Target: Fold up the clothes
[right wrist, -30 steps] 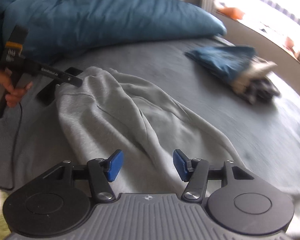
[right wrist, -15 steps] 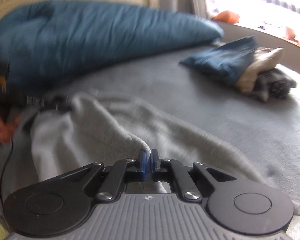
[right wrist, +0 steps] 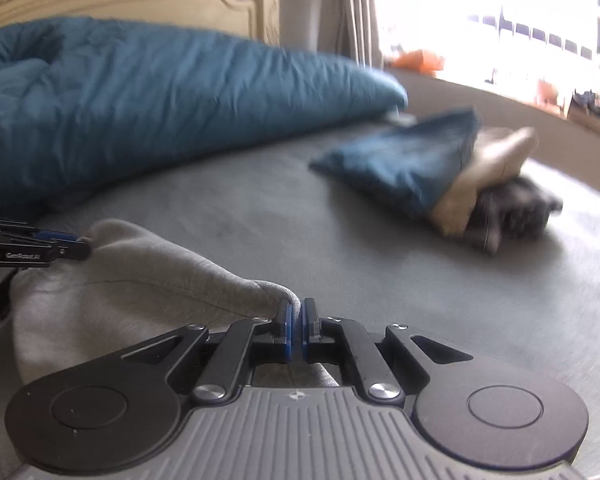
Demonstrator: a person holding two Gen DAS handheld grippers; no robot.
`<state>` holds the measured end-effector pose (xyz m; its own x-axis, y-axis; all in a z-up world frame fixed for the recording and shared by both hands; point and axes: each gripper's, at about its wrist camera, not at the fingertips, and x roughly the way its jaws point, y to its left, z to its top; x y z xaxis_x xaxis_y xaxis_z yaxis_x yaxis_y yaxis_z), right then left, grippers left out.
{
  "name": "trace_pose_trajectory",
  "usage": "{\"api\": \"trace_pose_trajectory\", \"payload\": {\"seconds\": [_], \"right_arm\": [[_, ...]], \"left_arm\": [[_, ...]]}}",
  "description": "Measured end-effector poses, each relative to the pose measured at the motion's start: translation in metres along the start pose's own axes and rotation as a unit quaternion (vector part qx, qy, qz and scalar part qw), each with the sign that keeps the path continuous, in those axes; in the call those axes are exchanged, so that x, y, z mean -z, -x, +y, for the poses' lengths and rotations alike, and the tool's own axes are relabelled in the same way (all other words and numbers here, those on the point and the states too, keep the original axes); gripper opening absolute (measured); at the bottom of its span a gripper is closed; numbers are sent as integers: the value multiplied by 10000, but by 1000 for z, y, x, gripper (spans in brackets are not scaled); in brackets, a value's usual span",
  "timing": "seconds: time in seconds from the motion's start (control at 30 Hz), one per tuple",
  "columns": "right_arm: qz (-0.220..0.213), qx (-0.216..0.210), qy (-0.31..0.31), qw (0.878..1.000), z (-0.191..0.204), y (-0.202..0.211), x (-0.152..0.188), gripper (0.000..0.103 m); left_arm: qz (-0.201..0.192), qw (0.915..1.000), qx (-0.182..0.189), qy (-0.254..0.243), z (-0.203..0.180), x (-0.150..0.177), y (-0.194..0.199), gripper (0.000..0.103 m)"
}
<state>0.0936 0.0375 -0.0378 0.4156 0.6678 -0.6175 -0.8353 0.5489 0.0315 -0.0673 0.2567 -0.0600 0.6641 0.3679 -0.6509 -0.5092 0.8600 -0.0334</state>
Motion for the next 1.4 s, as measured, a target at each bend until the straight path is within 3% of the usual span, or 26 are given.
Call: {"api": "trace_pose_trajectory", "payload": {"seconds": [0.2, 0.33, 0.37, 0.43, 0.5, 0.67, 0.83, 0.9, 0.97, 1.03, 1.13, 1.17, 1.2, 1.23, 1.3, 1.33, 1.37, 1.4], "right_arm": [[-108, 109, -134, 9998, -2, -7, -1, 4], [410, 44, -399, 9984, -13, -35, 7, 9], [560, 29, -495, 9972, -16, -43, 10, 16], [533, -60, -825, 9951, -25, -42, 14, 24], [365, -200, -1176, 9922, -35, -32, 16, 45], [-245, -538, -2181, 9741, -56, 16, 19, 48], [-489, -1562, -3253, 9313, -55, 52, 36, 54], [-498, -1770, -3518, 9178, -46, 58, 44, 55], [-612, -1965, -3978, 8941, -36, 62, 58, 57], [-738, -2273, -4658, 8520, -29, 62, 80, 59], [-755, -2685, -5799, 7654, -12, 59, 122, 60], [-778, -2790, -6117, 7361, -4, 60, 137, 60], [-748, -2798, -6321, 7187, 3, 62, 151, 61], [-599, -2652, -6386, 7199, 10, 64, 160, 61], [-192, -2251, -6404, 7341, 20, 67, 175, 61], [-55, -2087, -6457, 7345, 22, 69, 182, 61], [41, -1933, -6544, 7310, 23, 71, 189, 61], [63, -1780, -6666, 7238, 21, 73, 196, 61]], "left_arm": [[-16, 9999, 21, -101, -2, -4, -4, 27], [168, 9995, 251, -17, 6, -4, -11, 35], [193, 9993, 313, 50, 10, -5, -10, 41], [257, 9980, 465, 339, 21, -6, -6, 57], [322, 9945, 631, 772, 37, -6, 1, 61], [477, 9782, 965, 1774, 80, 2, 29, 63], [922, 9534, 1660, 2345, 107, 25, 59, 63], [980, 9403, 1939, 2621, 112, 39, 68, 67], [1128, 9232, 2242, 2911, 113, 55, 70, 68], [1228, 9174, 2286, 3017, 109, 65, 64, 68], [1239, 9149, 2152, 3182, 104, 72, 51, 68], [1219, 9096, 2166, 3329, 106, 74, 44, 68], [1221, 8978, 2182, 3625, 109, 78, 38, 69], [1221, 8851, 2196, 3917, 112, 81, 31, 70], [1208, 8582, 2219, 4469, 117, 89, 18, 70], [1159, 8487, 2231, 4653, 118, 91, 14, 70], [1103, 8412, 2238, 4798, 118, 94, 11, 70], [1030, 8430, 2222, 4788, 115, 93, 9, 70]]}}
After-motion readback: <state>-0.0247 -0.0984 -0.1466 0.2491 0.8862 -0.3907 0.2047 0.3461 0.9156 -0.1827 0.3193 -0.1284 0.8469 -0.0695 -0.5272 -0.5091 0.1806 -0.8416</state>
